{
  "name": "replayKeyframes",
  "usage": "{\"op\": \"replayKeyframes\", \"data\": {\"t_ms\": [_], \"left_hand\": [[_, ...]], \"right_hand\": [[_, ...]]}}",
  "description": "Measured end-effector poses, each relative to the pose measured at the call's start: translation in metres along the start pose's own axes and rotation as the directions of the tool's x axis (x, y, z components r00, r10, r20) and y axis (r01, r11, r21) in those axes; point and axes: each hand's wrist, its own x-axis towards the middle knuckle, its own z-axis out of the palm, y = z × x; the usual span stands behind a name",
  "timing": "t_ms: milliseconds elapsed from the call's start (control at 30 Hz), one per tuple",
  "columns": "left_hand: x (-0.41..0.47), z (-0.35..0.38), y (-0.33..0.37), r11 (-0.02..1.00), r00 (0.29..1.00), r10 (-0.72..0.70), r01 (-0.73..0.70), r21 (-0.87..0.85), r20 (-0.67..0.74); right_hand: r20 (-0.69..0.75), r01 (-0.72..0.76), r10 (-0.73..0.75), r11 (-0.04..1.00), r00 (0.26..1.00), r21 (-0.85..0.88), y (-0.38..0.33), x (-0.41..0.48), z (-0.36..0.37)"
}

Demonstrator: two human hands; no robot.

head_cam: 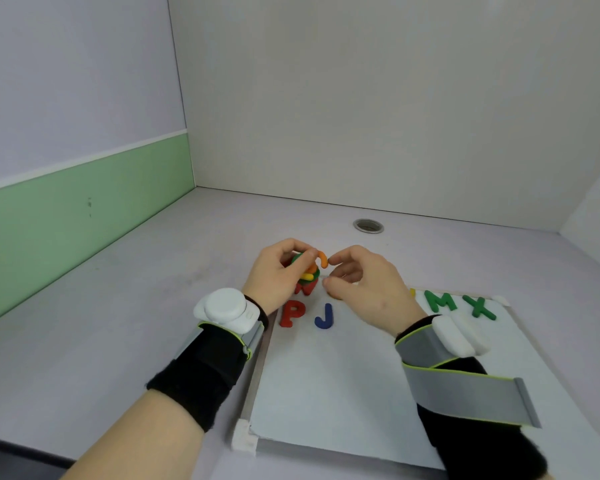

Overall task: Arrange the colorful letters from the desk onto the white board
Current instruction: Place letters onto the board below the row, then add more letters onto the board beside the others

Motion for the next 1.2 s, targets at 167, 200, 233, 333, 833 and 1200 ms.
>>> {"op": "replayKeyframes", "data": {"t_ms": [167, 200, 233, 333, 833, 1200], "left_hand": [[0.001, 0.021, 0.025, 0.998, 0.995, 0.056, -0.056, -0.003, 0.081], [0.002, 0.027, 0.03, 0.998, 0.993, 0.063, -0.063, 0.0, 0.1], [0.002, 0.035, 0.035, 0.998, 0.991, 0.064, -0.065, 0.003, 0.119], [0.004, 0.051, 0.042, 0.998, 0.988, 0.051, -0.054, 0.017, 0.148], [0.004, 0.058, 0.027, 0.999, 1.0, -0.017, 0.017, 0.028, 0.008], [0.009, 0.054, 0.024, 0.996, 0.992, -0.071, 0.066, -0.056, -0.108]], "right_hand": [[-0.073, -0.059, 0.073, 0.982, 0.995, 0.179, -0.001, 0.005, -0.028], [-0.068, -0.065, 0.08, 0.979, 0.994, 0.194, 0.002, 0.004, -0.035], [-0.065, -0.075, 0.09, 0.974, 0.994, 0.212, 0.005, 0.001, -0.042], [-0.056, -0.117, 0.141, 0.944, 0.988, 0.309, 0.017, -0.005, -0.058], [-0.209, -0.067, 0.144, 0.939, 0.967, 0.336, 0.044, -0.009, -0.052], [0.066, -0.027, 0.03, 0.999, 0.997, -0.038, 0.046, -0.017, -0.036]]}}
